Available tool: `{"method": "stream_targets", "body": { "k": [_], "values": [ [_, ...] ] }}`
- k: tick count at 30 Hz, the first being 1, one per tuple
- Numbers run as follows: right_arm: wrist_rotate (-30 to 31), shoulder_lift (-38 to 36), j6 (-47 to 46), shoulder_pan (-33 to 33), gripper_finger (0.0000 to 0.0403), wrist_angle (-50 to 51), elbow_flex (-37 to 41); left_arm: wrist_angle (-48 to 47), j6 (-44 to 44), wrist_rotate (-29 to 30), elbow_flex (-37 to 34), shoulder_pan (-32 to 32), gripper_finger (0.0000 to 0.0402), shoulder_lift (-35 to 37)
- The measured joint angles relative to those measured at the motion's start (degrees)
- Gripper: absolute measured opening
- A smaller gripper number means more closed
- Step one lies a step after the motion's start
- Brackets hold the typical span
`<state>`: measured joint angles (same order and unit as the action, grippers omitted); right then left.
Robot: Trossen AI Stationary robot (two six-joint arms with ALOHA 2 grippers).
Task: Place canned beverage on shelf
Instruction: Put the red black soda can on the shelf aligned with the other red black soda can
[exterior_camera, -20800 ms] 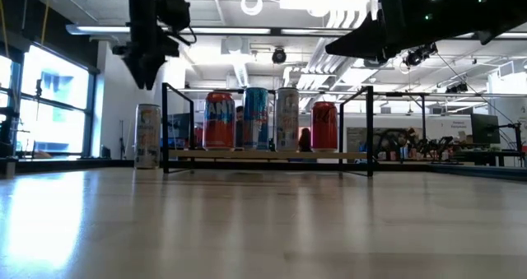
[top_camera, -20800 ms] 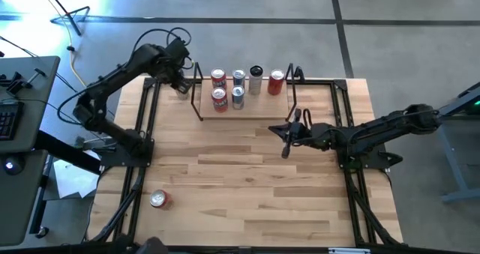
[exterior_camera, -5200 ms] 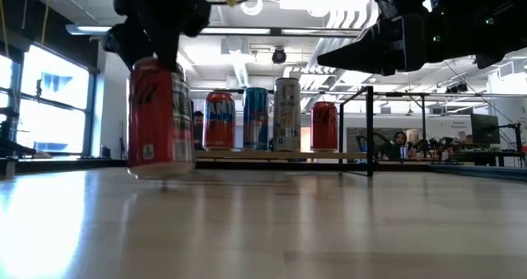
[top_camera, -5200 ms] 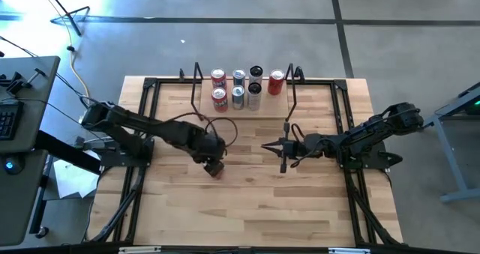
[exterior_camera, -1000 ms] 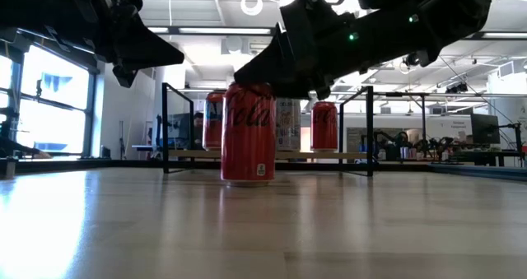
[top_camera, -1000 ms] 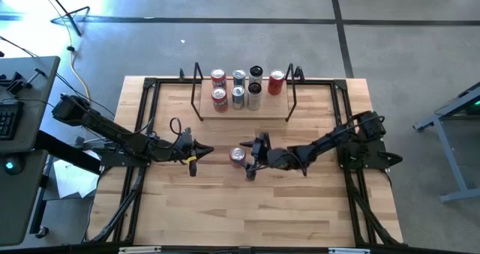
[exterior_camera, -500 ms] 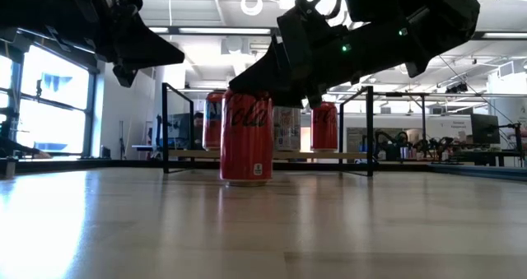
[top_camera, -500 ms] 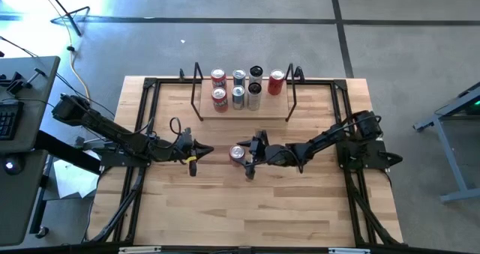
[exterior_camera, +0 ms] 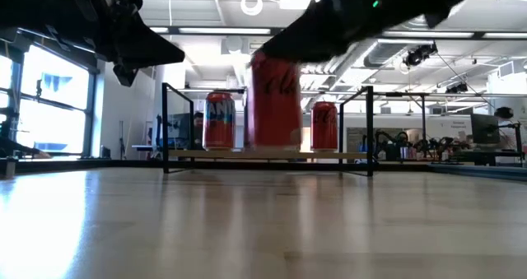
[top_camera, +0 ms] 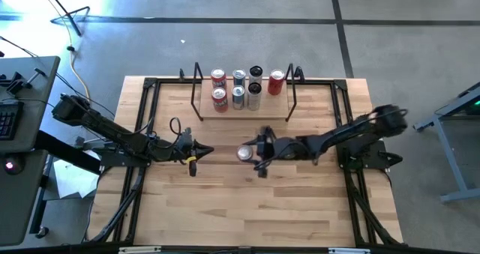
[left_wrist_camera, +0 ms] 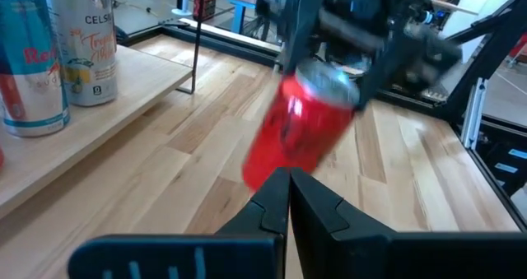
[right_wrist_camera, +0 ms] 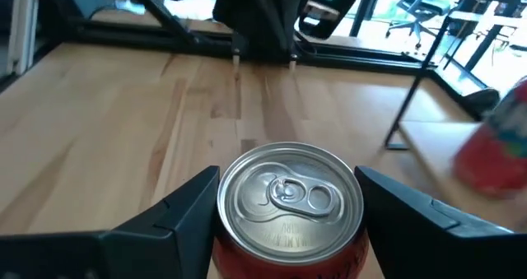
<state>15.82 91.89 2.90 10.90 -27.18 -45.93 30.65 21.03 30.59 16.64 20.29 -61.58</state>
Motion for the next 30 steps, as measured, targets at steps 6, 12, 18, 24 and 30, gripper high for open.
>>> {"method": "stream_targets", "body": {
  "k": [6, 12, 18, 24, 30],
  "values": [
    [-2.8, -17.9, 8.5, -2.4, 0.0239, 18.7, 0.0, -0.4, -0.2, -0.1, 0.0, 0.0, 0.0003, 0.0],
    [-14.6, -33.5, 18.2, -13.8, 0.0239, 28.7, -0.1, -0.3, -0.2, -0.5, 0.0, 0.0, 0.0003, 0.0],
    [-32.5, -34.6, 22.3, -33.6, 0.0239, 31.1, -0.1, -0.3, -0.3, -0.6, 0.0, 0.0, 0.0003, 0.0],
    [-46.9, -27.0, 23.1, -47.4, 0.0239, 29.3, -0.1, -0.4, -0.3, -0.6, 0.0, 0.0, 0.0003, 0.0],
    [-51.4, -21.0, 24.5, -54.1, 0.0239, 27.2, -0.1, -0.4, -0.8, -0.6, 0.0, 0.0, 0.0003, 0.0]
  ]
}}
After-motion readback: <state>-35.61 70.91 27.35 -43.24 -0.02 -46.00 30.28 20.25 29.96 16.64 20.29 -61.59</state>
